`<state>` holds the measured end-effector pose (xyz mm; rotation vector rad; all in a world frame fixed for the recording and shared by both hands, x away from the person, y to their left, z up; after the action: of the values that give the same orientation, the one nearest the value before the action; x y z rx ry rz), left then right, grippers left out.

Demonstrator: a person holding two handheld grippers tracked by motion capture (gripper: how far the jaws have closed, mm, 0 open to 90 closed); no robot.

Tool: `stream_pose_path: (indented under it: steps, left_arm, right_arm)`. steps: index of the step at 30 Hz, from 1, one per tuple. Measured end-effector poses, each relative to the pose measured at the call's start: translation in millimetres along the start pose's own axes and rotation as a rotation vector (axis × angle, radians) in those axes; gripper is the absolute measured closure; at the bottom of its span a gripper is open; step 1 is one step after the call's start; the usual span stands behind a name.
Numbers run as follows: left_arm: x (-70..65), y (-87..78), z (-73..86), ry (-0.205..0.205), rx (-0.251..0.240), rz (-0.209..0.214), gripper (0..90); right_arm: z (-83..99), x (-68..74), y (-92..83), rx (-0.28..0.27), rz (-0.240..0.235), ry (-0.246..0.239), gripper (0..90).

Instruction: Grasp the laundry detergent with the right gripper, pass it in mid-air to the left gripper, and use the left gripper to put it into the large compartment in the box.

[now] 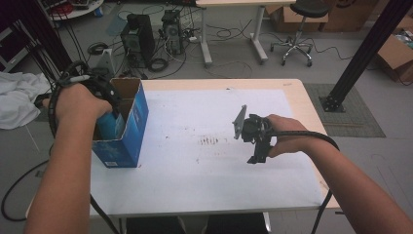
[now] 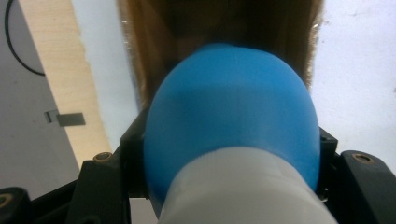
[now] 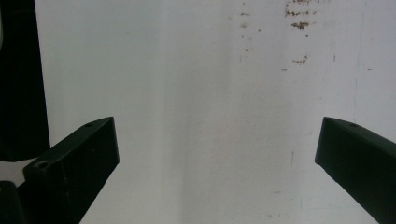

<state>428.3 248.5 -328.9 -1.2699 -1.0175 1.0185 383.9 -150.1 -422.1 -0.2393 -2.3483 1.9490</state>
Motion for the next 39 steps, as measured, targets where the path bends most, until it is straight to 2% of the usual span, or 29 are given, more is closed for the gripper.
stream_pose_path:
  steps: [6,20,30,36,39]
  left_arm:
    - [-2.7,26.5,-0.9,0.014,0.017,0.012,38.4]
    - [-2.8,56.6,-4.1,0.024,0.027,0.016,38.3]
    - [-1.7,60.2,-7.1,0.044,0.0,0.011,38.3]
    - [-0.5,60.5,-6.2,0.006,0.009,0.024,38.2]
    - [-0.8,60.6,-6.3,0.002,0.01,0.021,38.2]
  right_arm:
    - [0.2,-0.1,2.3,0.004,0.0,-0.005,0.0]
    - [2.3,1.4,7.5,0.006,-0.01,-0.003,0.0]
    - [1.8,1.0,8.7,0.005,-0.013,-0.001,0.0]
    - [2.2,1.0,9.9,0.009,-0.015,0.0,0.0]
    - [2.0,0.9,9.7,0.008,-0.014,0.001,0.0]
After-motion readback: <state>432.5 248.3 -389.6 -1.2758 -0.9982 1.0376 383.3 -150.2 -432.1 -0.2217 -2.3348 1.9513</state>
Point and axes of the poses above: each handheld gripper's, and its own axes: y roughly forward along the jaws, z roughly out of its underside, x roughly to its left, the point moved 10 cm from there along y, roughly forward along the jaws, and after that the axes turned 12 degrees about y, right-handed, at the moved point
